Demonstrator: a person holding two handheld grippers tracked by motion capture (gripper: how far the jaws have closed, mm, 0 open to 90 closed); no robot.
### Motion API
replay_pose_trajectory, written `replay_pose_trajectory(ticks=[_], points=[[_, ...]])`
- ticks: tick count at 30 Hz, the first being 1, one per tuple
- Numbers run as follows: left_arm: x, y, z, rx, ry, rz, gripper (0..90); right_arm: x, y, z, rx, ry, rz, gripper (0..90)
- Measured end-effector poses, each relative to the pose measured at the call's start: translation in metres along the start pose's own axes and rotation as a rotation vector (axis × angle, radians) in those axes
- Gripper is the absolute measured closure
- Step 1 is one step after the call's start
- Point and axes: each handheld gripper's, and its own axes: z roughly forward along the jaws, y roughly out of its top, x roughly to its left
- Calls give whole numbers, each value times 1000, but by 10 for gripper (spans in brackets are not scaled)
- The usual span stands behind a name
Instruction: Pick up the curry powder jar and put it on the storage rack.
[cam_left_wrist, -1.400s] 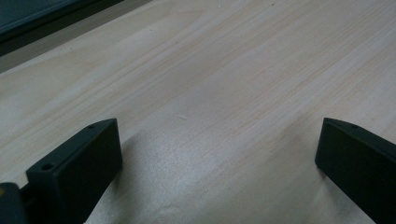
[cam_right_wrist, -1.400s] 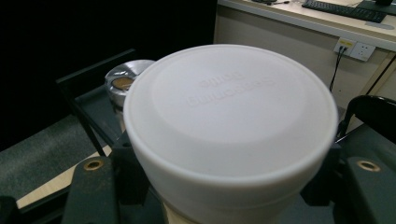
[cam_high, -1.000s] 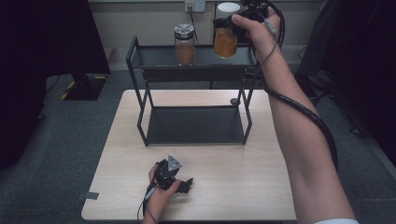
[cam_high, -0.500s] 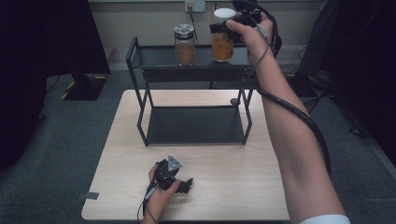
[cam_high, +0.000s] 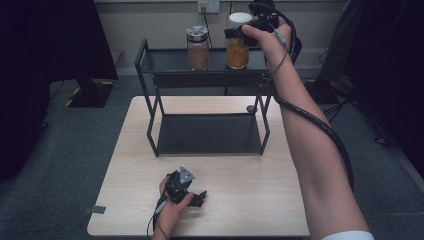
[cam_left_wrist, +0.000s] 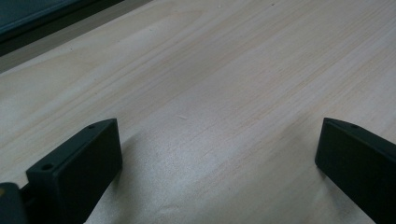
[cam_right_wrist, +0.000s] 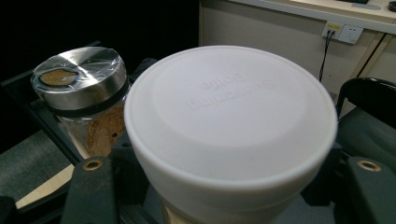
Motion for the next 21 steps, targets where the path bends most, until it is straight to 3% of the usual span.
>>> replay_pose_trajectory(ticks=[5,8,12,17,21], points=[[0,-1,0,-4,0,-5,1,0,-1,1,-6,4,17,312],[0,-1,0,-4,0,-4,1,6,-1,2,3,-20,16,113],[0,0,0,-2,0,-3,1,10,-6,1,-16,-32,11,37],[0,0,0,-2,0,-1,1,15,-13,-6,-27,-38,-11,0],[0,0,0,-1,0,-1,0,14,-20,-14,-36,-8,5,0]])
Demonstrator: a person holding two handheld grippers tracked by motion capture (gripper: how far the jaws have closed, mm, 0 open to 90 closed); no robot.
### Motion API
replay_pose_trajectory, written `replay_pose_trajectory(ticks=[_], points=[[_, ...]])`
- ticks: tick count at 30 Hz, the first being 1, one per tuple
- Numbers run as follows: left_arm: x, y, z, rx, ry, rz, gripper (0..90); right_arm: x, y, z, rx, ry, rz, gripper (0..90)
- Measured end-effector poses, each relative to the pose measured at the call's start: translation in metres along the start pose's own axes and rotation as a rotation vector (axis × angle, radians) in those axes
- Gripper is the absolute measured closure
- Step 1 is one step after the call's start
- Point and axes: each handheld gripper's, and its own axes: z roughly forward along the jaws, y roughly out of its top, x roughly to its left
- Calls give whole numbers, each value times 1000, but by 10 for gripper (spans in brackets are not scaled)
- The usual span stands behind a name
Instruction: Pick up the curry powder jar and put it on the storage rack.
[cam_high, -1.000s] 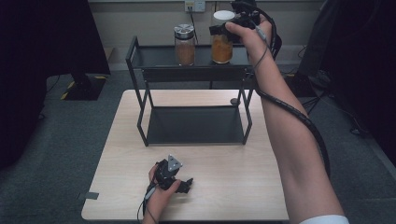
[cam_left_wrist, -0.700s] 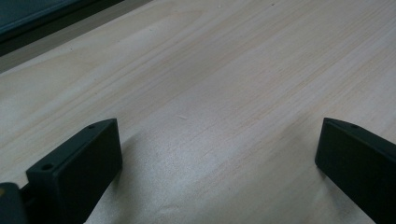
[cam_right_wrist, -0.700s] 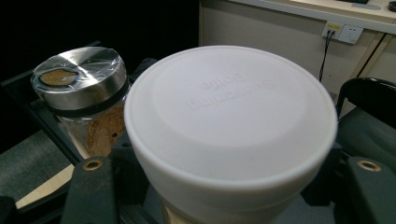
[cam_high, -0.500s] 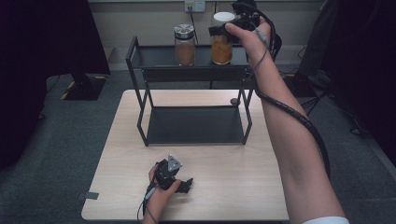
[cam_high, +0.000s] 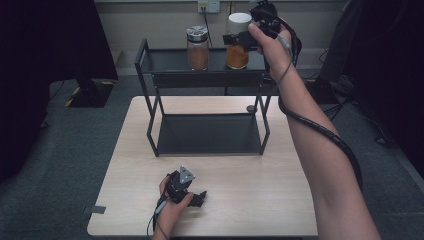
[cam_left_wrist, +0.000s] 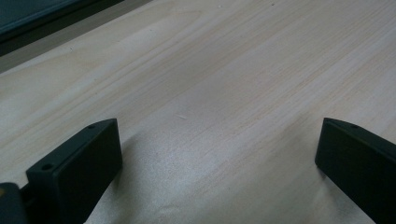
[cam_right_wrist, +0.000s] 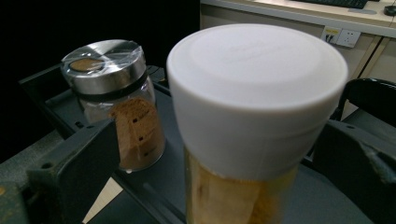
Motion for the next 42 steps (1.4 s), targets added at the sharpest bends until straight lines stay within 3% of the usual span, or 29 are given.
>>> replay_pose_trajectory(ticks=[5,18,28,39,42], points=[[0,0,0,0,-1,0,1,6,-5,-9,11,0,-14,6],[0,0,0,2,-2,1,0,14,-29,-22,20,57,-42,6],[0,1,0,4,-2,2,1,11,-64,-25,14,116,-32,7],[0,0,0,1,0,-2,1,3,-104,-24,5,143,-18,9],[0,0,0,1,0,-2,1,5,-114,-22,15,144,-37,9]])
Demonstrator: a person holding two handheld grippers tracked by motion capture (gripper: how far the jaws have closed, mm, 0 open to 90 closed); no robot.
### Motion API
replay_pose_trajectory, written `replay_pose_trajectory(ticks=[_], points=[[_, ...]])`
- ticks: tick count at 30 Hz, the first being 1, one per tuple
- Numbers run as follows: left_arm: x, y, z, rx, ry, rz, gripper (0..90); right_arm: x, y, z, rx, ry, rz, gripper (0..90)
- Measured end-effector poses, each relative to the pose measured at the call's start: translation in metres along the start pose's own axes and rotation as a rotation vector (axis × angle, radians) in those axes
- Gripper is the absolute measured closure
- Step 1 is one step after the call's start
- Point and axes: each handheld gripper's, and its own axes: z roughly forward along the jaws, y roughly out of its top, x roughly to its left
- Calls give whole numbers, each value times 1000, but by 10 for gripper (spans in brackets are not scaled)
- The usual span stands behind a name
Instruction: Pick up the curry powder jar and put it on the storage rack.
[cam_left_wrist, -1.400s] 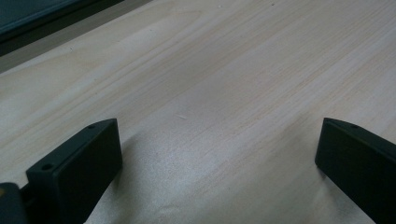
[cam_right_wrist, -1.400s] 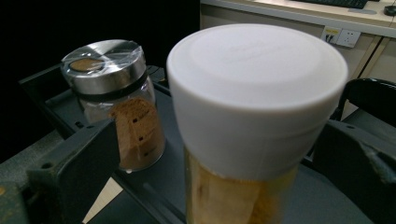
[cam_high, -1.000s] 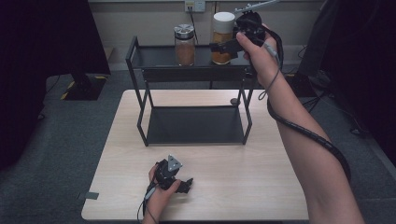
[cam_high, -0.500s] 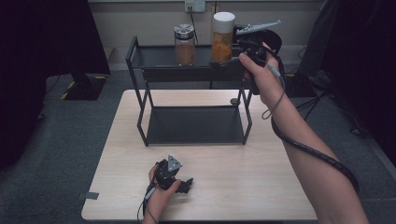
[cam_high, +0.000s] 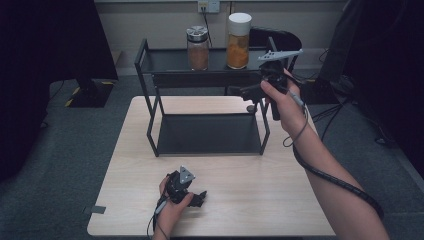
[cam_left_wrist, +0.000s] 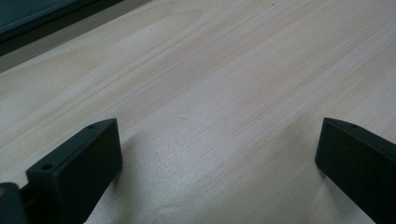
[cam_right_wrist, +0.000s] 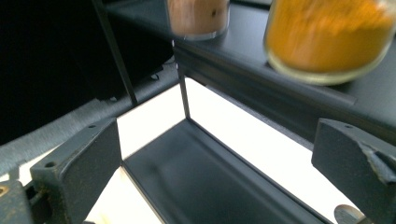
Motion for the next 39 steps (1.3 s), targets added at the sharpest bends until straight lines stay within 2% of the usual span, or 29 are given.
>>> replay_pose_trajectory(ticks=[4,11,20,29,35,39], points=[[0,0,0,-2,1,0,1,-2,-19,7,11,34,4,10],[0,0,0,-2,1,1,1,0,-53,23,54,61,-9,9],[0,0,0,-1,1,1,1,0,-97,37,88,116,3,10],[0,0,0,-1,1,1,1,7,-148,50,165,150,-24,13],[0,0,0,-1,1,1,1,13,-188,53,213,157,-19,17],[0,0,0,-1,1,1,1,20,-211,51,258,126,-47,20]])
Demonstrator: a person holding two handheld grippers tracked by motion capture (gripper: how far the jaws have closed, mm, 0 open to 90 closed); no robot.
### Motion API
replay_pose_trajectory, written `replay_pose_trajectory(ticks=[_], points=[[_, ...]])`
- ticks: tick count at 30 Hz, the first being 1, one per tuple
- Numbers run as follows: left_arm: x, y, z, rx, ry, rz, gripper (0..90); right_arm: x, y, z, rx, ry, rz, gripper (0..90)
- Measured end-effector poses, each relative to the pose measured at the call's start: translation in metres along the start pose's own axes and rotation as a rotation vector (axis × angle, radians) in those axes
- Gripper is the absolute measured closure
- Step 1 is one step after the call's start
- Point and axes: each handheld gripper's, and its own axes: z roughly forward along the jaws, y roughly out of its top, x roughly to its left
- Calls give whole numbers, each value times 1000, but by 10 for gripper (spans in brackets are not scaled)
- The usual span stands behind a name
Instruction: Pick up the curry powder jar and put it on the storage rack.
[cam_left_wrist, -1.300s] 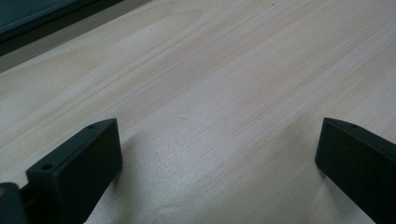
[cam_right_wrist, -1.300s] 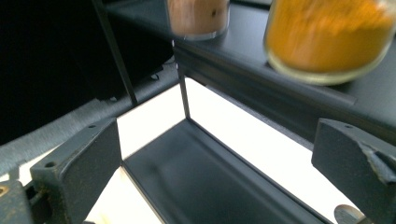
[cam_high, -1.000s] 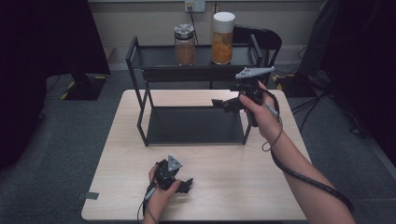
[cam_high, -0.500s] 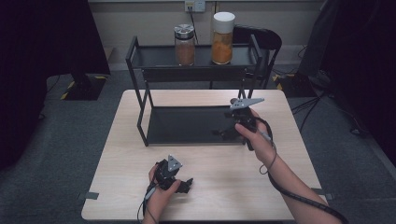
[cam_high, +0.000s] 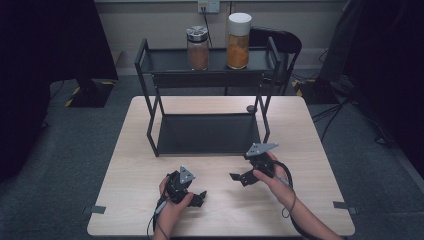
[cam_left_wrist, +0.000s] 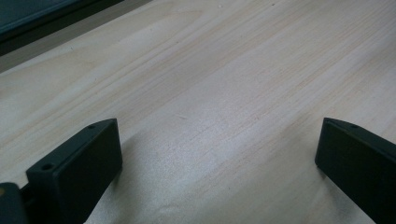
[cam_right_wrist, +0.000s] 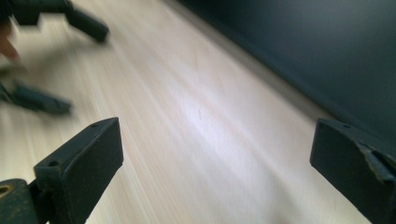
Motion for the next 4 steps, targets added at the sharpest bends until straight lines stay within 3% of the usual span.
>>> replay_pose_trajectory(ticks=[4], points=[[0,0,0,0,0,0,1,2,-13,3,31,-5,1,20]])
